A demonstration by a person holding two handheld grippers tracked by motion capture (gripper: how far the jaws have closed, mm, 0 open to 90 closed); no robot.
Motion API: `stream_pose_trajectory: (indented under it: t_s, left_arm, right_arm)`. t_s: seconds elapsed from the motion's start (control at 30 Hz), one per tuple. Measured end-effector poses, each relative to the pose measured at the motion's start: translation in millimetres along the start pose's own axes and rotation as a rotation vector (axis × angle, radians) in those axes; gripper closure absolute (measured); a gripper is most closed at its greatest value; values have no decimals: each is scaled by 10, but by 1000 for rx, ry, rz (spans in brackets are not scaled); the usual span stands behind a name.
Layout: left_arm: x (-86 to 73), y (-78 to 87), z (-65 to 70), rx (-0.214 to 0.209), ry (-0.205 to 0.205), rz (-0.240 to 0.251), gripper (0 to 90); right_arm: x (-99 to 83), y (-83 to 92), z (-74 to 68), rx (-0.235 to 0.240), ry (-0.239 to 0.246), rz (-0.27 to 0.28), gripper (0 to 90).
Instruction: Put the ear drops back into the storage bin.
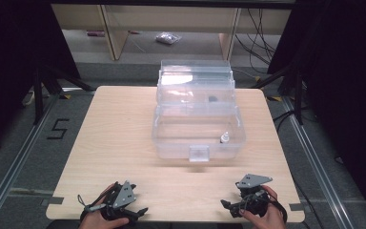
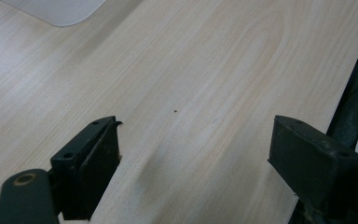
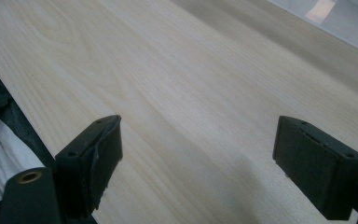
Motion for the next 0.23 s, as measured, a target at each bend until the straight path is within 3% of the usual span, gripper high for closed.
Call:
stream_pose_trajectory:
  t_s: [0.23]
  left_arm:
    - [5,3,-6,0,-16,0,156]
  right_arm:
    - [4,0,7,-4,0,1,166]
Point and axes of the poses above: each handheld gripper's, and its own axes: y roughly backward along the jaws, x roughly out of its top, z roughly to its right, the point moved 3 cm from there along -y, roughly forward along the jaws, and after that the axes turned 2 degrees about -z, right-handed, at the moved point
